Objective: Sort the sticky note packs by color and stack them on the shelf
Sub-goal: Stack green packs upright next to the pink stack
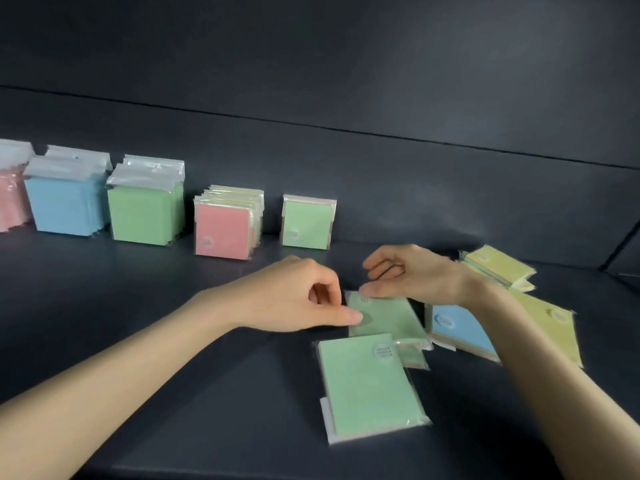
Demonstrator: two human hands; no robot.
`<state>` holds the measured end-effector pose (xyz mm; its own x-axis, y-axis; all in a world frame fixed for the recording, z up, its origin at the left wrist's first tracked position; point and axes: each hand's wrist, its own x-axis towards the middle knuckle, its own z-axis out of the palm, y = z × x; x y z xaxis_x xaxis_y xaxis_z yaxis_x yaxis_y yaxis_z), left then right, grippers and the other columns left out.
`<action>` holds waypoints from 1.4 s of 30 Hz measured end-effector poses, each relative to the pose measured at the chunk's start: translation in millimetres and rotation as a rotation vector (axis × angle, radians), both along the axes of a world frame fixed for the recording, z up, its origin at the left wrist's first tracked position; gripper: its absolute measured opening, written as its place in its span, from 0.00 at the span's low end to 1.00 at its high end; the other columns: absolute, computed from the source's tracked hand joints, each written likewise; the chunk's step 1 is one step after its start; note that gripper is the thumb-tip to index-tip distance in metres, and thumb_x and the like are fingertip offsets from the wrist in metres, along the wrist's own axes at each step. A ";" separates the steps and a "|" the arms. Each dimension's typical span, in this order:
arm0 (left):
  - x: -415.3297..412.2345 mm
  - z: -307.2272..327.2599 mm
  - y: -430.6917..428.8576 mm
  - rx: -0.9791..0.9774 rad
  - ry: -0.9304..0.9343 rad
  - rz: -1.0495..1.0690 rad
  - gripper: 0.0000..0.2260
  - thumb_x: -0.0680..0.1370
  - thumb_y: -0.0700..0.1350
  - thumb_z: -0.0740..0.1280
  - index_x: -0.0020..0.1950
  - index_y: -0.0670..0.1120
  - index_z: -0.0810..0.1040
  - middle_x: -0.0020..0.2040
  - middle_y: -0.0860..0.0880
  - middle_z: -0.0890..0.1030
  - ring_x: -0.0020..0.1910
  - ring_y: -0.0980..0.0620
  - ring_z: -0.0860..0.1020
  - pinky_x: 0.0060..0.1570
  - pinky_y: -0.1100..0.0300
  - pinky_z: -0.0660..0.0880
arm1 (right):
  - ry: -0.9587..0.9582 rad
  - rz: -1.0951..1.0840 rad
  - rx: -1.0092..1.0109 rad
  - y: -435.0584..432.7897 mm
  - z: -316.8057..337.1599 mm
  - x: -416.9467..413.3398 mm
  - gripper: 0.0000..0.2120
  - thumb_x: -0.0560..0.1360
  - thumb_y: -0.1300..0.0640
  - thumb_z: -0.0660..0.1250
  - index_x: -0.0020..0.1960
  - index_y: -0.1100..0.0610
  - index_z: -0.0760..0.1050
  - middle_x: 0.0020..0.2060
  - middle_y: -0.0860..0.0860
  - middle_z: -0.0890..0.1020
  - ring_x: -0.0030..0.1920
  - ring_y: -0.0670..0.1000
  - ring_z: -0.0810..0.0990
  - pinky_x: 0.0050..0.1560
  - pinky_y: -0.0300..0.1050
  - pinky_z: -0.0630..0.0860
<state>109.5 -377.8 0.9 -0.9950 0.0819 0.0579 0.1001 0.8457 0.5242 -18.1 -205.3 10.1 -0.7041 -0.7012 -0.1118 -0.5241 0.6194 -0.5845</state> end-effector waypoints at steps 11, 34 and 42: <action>16.6 -4.0 10.0 0.175 -0.220 -0.042 0.15 0.67 0.54 0.77 0.45 0.49 0.76 0.45 0.51 0.82 0.37 0.58 0.76 0.40 0.58 0.73 | -0.046 0.085 0.145 15.6 2.8 8.0 0.20 0.68 0.47 0.74 0.57 0.53 0.77 0.50 0.45 0.80 0.54 0.46 0.78 0.57 0.43 0.74; 9.8 -17.9 -3.5 1.230 0.049 0.336 0.10 0.77 0.38 0.65 0.58 0.40 0.74 0.52 0.43 0.82 0.46 0.46 0.82 0.46 0.52 0.81 | -0.201 -0.003 -0.585 1.5 -0.6 16.7 0.16 0.72 0.69 0.68 0.54 0.52 0.79 0.52 0.56 0.81 0.46 0.48 0.82 0.53 0.42 0.78; 10.4 -22.2 4.3 1.058 0.080 0.349 0.14 0.76 0.38 0.68 0.61 0.46 0.74 0.52 0.49 0.84 0.51 0.49 0.83 0.53 0.50 0.79 | -0.067 -0.065 -0.521 -14.4 -11.3 24.8 0.22 0.71 0.62 0.73 0.62 0.52 0.71 0.53 0.49 0.77 0.53 0.48 0.78 0.55 0.40 0.75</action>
